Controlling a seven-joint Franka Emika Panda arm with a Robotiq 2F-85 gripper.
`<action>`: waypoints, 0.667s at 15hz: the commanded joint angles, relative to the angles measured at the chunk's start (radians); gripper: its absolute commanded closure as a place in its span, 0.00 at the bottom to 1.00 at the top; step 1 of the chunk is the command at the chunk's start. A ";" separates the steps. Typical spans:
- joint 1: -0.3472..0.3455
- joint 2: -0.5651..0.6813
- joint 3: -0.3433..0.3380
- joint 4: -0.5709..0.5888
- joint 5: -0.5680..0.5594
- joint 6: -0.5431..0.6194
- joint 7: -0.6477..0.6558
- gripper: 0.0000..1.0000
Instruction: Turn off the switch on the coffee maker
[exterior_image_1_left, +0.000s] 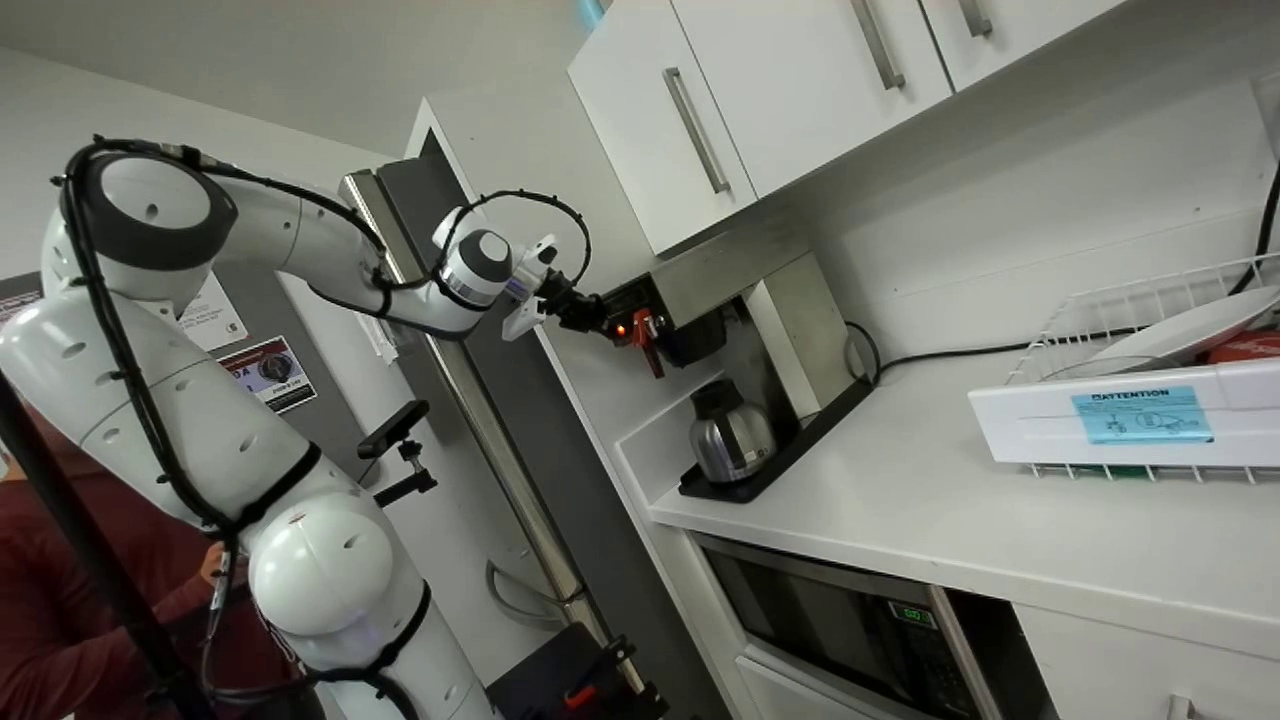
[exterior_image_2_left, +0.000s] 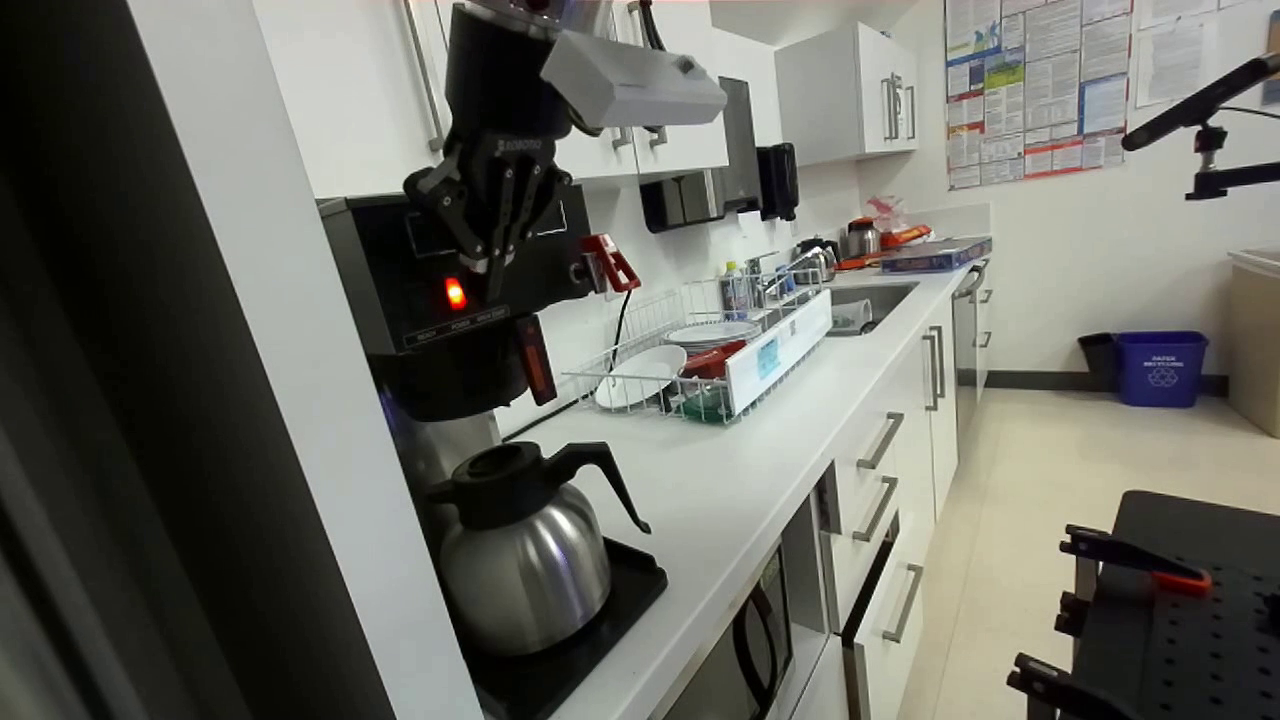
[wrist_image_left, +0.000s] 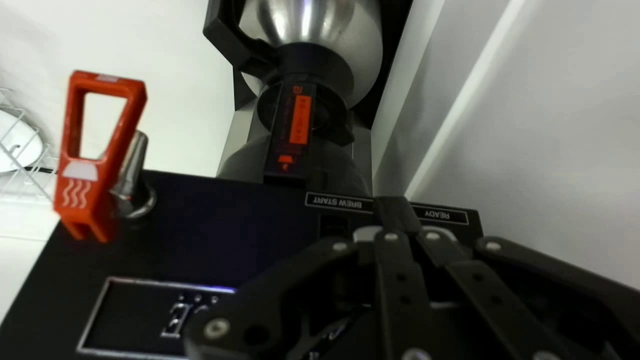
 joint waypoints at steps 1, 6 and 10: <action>0.000 0.047 0.005 0.059 -0.046 -0.046 0.041 1.00; 0.011 0.082 -0.004 0.089 -0.072 -0.062 0.049 1.00; 0.010 0.095 -0.005 0.101 -0.103 -0.065 0.074 1.00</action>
